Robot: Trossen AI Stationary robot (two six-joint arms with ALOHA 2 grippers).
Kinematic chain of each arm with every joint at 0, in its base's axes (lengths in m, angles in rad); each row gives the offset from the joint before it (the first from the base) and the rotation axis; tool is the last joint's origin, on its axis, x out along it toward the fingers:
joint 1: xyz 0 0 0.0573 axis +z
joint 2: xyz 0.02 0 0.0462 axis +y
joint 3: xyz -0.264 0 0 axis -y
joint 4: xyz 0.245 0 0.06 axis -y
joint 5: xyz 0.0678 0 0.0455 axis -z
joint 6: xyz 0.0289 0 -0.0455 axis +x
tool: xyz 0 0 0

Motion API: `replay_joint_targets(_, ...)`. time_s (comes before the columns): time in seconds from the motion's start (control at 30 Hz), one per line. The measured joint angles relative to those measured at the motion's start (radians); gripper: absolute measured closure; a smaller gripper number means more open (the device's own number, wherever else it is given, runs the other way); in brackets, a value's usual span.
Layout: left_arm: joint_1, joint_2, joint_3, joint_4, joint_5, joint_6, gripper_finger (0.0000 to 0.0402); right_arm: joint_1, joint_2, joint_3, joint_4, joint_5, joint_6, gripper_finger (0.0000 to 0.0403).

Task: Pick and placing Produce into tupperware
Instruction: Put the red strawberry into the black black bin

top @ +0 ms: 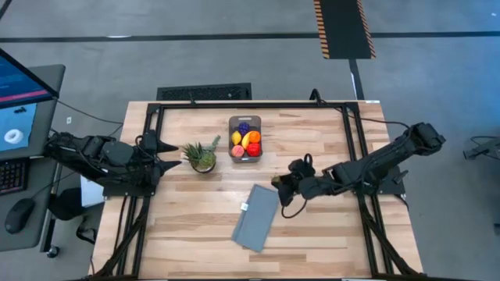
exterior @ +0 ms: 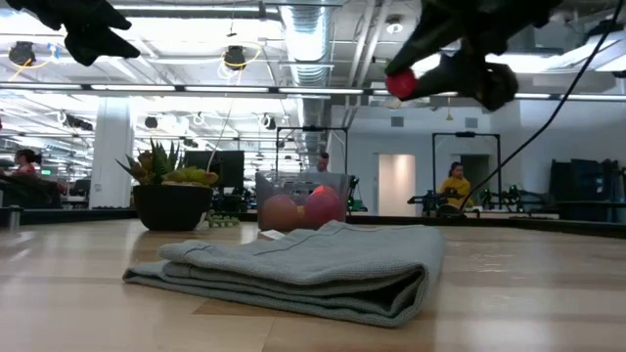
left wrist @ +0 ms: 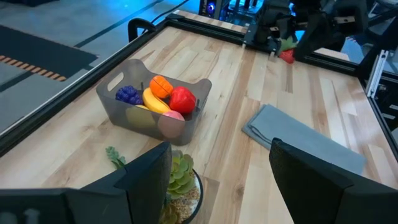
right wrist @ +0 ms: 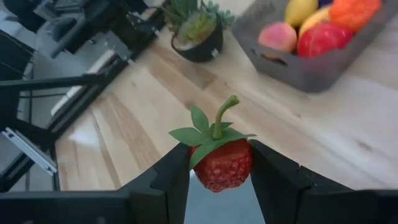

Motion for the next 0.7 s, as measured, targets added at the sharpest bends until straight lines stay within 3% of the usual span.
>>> replay_joint_targets(0.7, 0.000, 0.000, 0.000, 0.000, -0.003, -0.002, 0.0143, -0.290, 0.000, 0.000, 0.194, -0.172, -0.329, 0.0226)
